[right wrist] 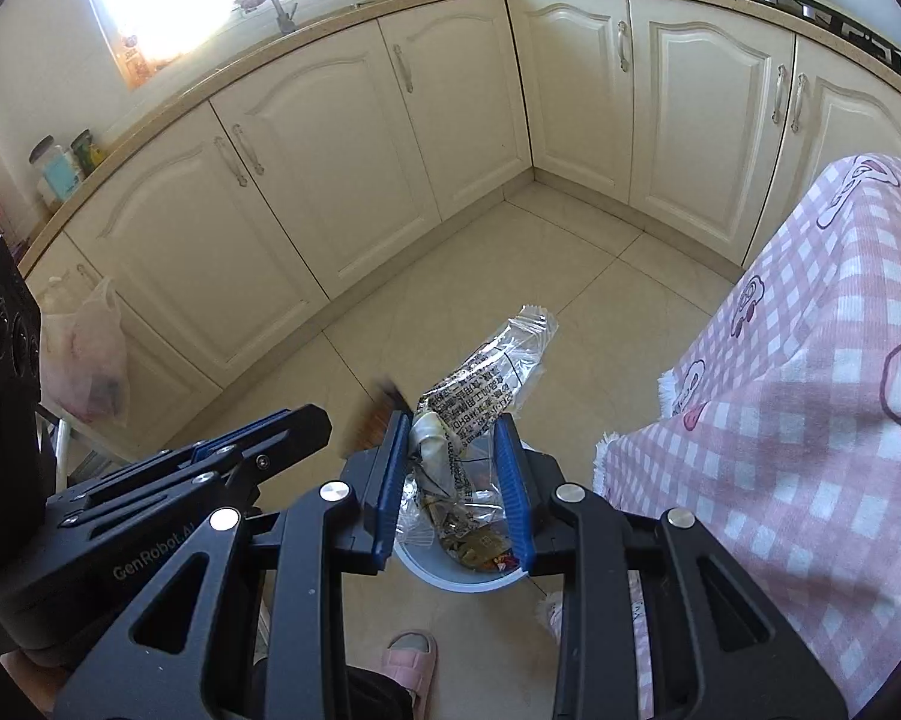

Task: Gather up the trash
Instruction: 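Carry both items to the blue bucket and open both grippers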

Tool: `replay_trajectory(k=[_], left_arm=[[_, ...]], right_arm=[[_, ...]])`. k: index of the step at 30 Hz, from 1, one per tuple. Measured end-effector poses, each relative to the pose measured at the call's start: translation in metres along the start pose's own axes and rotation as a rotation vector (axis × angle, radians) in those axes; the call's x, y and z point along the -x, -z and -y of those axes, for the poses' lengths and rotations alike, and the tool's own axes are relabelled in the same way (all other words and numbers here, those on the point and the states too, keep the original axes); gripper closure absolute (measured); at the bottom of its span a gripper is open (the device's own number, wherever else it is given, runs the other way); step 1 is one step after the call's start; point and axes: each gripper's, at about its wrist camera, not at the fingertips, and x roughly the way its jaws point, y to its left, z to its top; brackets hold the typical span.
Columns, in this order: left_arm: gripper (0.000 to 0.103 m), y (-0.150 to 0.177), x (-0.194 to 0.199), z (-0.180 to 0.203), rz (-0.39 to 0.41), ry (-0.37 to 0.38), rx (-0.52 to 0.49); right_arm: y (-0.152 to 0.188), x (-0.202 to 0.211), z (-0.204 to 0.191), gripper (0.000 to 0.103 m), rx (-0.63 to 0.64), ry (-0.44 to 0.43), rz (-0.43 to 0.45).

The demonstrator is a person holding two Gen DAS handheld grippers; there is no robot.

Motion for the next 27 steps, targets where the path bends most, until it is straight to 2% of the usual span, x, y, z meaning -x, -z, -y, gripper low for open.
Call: replay_trajectory(k=[9,13,27], left_arm=[[0.076,0.010,-0.009,-0.008,-0.037,-0.020,0.024],[0.070,0.013,-0.005,-0.009,-0.029,-0.032,0.020],[0.064,0.007,0.011,-0.041,0.006,-0.081,0.087]], right_arm=[[0.002,-0.007,-0.002,0.076,-0.007,0.000,-0.020],[-0.003,-0.009,-0.005,0.076,-0.002,-0.006,-0.024],[-0.009,-0.020,-0.021,0.075,0.026,-0.044,-0.016]])
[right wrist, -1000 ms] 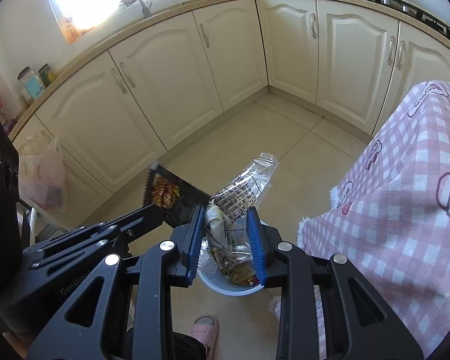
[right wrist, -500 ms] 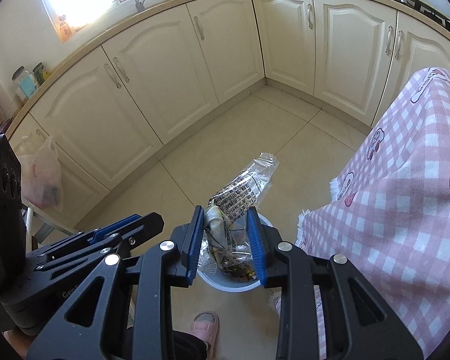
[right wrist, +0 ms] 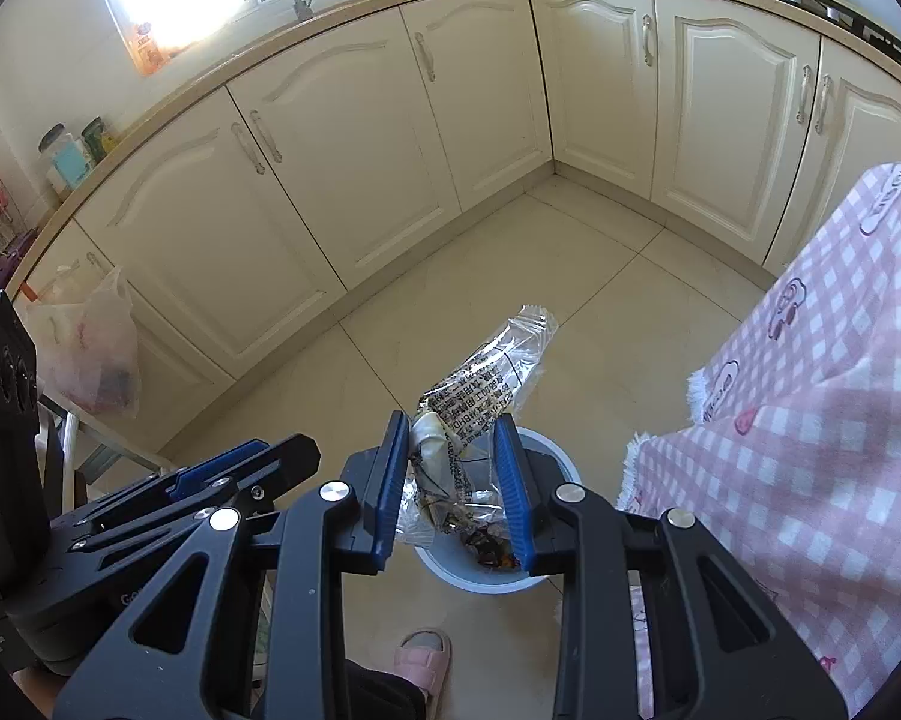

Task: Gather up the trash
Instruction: 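Carry both items to the blue bucket and open both grippers, then move both open tools back over the table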

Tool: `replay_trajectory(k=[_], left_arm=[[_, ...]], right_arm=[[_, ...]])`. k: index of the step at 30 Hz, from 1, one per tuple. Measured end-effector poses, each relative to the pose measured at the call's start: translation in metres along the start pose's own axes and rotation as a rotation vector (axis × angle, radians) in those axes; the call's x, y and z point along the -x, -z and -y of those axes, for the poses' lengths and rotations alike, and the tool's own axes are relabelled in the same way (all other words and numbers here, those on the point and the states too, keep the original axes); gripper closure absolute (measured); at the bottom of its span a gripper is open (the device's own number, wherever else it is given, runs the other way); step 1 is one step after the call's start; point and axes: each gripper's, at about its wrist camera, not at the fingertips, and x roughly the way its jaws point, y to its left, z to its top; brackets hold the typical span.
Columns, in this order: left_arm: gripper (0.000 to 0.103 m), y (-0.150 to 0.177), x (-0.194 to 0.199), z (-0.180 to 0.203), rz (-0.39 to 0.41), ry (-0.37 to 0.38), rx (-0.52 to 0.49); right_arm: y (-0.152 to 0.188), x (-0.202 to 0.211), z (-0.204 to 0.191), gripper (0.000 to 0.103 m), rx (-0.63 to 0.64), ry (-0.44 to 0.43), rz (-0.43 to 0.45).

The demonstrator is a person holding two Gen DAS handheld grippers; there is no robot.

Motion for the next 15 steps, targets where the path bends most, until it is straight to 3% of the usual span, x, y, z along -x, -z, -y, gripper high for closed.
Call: replay_trajectory(k=[5,7,15], left_arm=[[0.060,-0.003,0.002,-0.009,0.017,-0.015,0.026],[0.059,-0.005,0.003,-0.011,0.020,-0.018,0.033],[0.059,-0.005,0.004,-0.003,0.014,-0.001,0.029]], right_arm=[[-0.007,-0.004,-0.005,0.069,-0.007,0.006,0.030],[-0.010,-0.006,-0.005,0.058,-0.017,0.011,0.044],[-0.010,0.004,0.001,0.053,-0.020,0.039,0.066]])
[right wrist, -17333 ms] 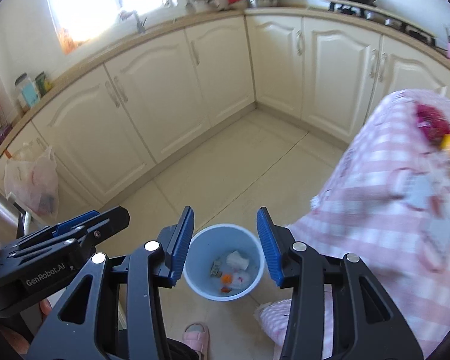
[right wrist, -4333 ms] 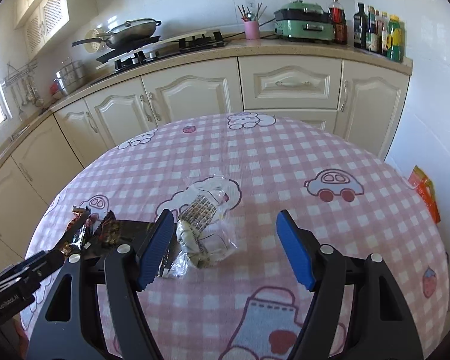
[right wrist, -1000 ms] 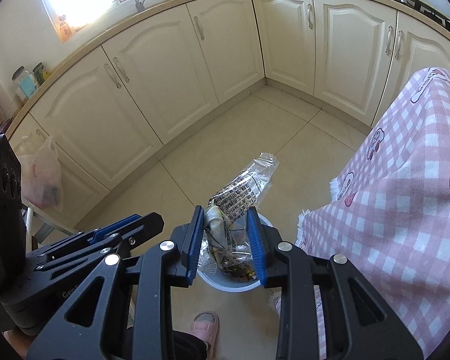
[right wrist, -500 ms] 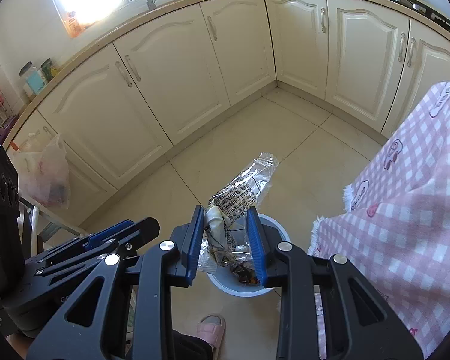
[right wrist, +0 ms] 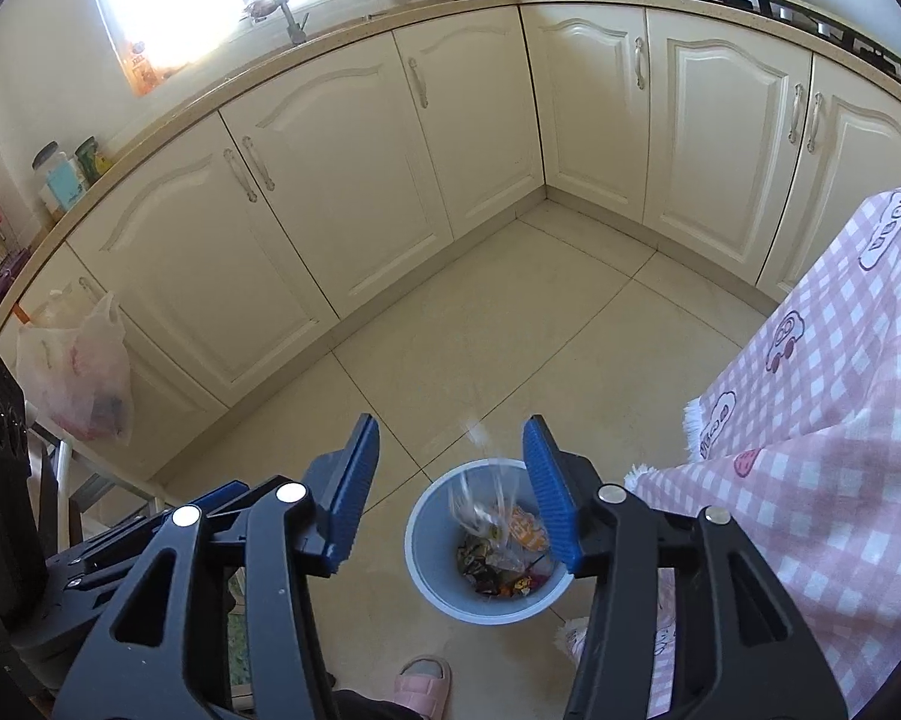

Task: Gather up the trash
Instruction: 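Move both open tools back over the table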

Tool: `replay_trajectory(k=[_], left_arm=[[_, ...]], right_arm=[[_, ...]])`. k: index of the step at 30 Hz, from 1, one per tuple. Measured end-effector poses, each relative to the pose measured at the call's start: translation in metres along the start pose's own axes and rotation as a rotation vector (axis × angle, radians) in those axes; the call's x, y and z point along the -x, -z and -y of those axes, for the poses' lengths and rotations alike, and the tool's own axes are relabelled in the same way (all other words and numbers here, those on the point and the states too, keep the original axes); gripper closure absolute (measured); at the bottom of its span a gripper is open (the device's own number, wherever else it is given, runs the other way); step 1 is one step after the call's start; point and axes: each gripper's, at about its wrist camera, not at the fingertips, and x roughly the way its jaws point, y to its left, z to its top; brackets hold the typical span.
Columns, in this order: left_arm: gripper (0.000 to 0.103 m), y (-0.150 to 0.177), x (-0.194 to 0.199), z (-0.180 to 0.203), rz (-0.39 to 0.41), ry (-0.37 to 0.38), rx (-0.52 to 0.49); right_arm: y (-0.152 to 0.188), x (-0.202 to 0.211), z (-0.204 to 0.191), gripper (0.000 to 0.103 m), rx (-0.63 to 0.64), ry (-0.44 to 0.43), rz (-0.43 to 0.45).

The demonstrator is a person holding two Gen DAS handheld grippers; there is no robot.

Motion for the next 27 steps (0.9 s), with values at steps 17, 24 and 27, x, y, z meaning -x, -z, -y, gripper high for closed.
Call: replay_trajectory(k=[17,24,27], left_arm=[[0.055,0.017,0.045,0.129,0.075,0.109,-0.207],[0.045,0.042,0.053,0.240,0.093,0.183,-0.379],[0.044,0.055,0.048,0.284,0.083,0.205,-0.436]], right_arm=[[0.006,0.129,0.074,0.053,-0.055,0.129,0.215],[0.023,0.207,0.151,0.049,-0.136,0.267,0.333],[0.033,0.230,0.190,0.047,-0.187,0.338,0.356]])
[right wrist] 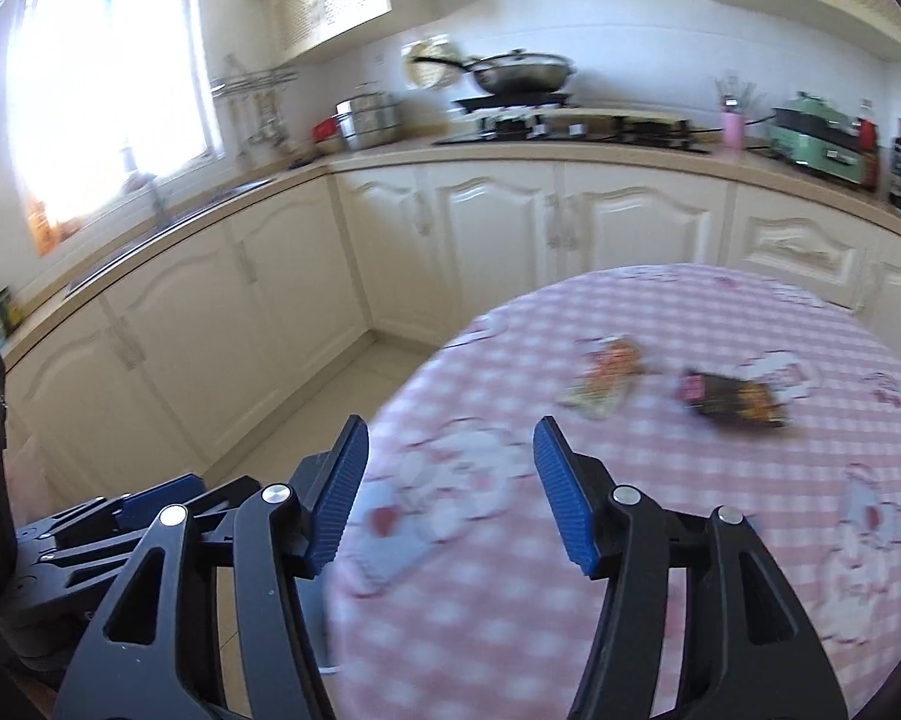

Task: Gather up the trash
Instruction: 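Move both open tools back over the table, then grasp the red-white candy bar wrapper with the left gripper while the right grasps the dark snack bag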

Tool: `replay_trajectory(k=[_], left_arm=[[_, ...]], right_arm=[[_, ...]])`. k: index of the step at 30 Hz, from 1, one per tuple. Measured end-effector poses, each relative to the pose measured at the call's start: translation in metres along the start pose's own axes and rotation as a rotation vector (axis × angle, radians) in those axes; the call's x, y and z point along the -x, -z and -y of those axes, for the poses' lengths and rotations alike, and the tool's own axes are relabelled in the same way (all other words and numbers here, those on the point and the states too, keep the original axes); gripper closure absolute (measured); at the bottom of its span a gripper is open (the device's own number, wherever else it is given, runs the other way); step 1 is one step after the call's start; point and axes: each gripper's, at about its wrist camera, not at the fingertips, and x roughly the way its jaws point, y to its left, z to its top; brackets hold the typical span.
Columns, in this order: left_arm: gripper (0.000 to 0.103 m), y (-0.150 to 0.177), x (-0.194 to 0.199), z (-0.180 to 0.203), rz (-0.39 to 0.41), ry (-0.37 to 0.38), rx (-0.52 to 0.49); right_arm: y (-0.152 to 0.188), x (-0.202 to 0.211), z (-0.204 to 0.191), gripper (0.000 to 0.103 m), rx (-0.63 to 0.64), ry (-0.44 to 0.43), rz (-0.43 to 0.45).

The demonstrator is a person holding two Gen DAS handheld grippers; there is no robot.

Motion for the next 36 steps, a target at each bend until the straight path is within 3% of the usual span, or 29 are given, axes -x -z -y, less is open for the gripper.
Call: replay_trajectory(k=[6,11,20,23,26,28,36], left_arm=[[0.040,-0.005,-0.032,0.059,-0.024,0.016,-0.092],[0.040,-0.013,-0.065,0.085,-0.057,0.011,-0.121],[0.038,-0.037,-0.112,0.102,-0.073,-0.026,-0.149],[0.036,-0.042,-0.125,0.107,-0.074,-0.028,-0.171],[0.036,-0.044,-0.139,0.114,-0.083,-0.028,-0.199],[0.036,-0.045,-0.147,0.120,-0.087,-0.017,-0.213],[0.036,-0.051,-0.177,0.140,-0.136,0.019,-0.247]], right_arm=[[0.000,-0.005,0.075,0.042,-0.050,0.108,-0.042],[-0.001,-0.035,0.106,0.040,0.021,0.183,-0.111],[-0.009,-0.089,0.114,0.035,0.103,0.154,-0.217],[-0.009,-0.100,0.120,0.035,0.077,0.144,-0.262],[-0.011,-0.100,0.129,0.054,0.043,0.141,-0.259],[-0.011,-0.103,0.133,0.097,0.028,0.154,-0.276],[-0.014,-0.096,0.150,0.103,-0.056,0.096,-0.249]])
